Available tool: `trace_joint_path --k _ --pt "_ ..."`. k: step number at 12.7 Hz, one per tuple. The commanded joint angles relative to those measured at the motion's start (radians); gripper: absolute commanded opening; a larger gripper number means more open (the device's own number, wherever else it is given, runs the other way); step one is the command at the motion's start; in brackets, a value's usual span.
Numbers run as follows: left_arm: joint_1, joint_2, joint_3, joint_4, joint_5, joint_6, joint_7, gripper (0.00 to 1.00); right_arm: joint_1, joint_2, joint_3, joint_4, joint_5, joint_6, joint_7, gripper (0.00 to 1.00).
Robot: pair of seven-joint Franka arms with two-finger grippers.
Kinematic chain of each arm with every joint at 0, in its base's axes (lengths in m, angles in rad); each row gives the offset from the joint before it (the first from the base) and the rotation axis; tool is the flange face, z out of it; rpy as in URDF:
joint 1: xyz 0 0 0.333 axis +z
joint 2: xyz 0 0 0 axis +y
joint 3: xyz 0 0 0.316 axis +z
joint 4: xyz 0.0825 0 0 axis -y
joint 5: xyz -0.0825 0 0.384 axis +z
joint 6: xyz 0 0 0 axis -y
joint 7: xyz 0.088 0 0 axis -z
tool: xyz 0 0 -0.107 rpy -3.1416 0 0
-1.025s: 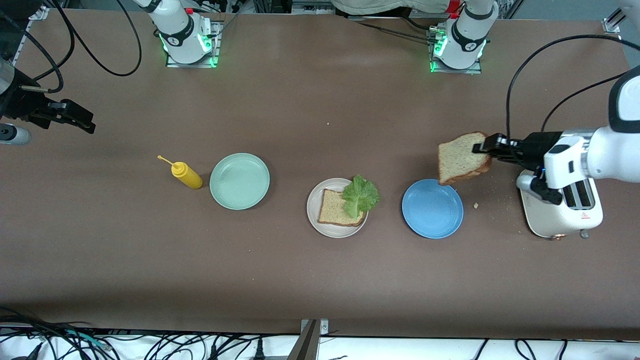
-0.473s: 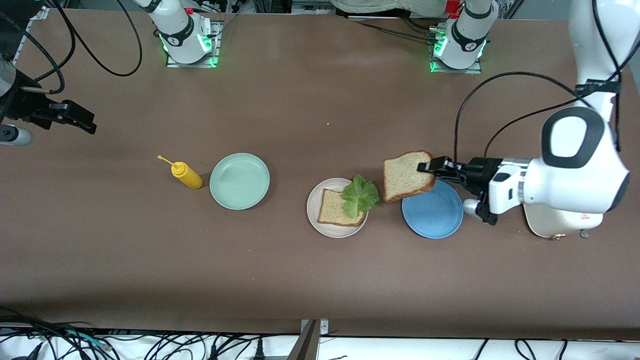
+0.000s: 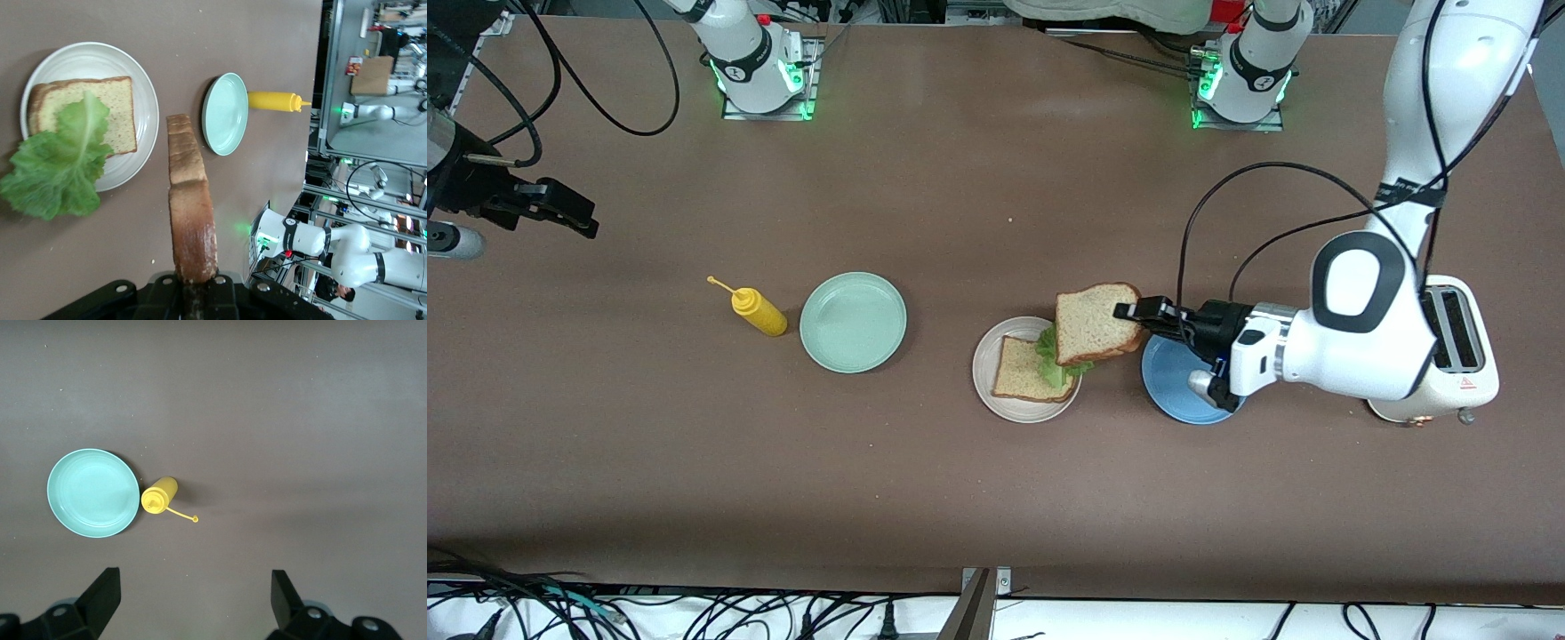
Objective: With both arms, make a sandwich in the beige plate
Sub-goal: 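Lower the bread slice onto the lettuce on the beige plate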
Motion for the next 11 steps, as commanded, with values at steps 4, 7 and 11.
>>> trace_joint_path --k 4,7,11 --pt "-0.066 0.09 0.003 -0.101 -0.194 0.175 0.37 0.0 0.007 -0.002 -0.011 0.006 0.02 -0.014 -0.018 1.0" --pt "-0.091 0.2 0.003 -0.096 -0.335 0.235 0.596 0.0 0.007 -0.002 -0.013 0.006 0.02 -0.012 -0.018 1.0" --pt "-0.099 0.266 0.005 -0.086 -0.372 0.263 0.711 0.0 0.007 0.001 -0.013 0.006 0.02 -0.009 -0.018 1.0"
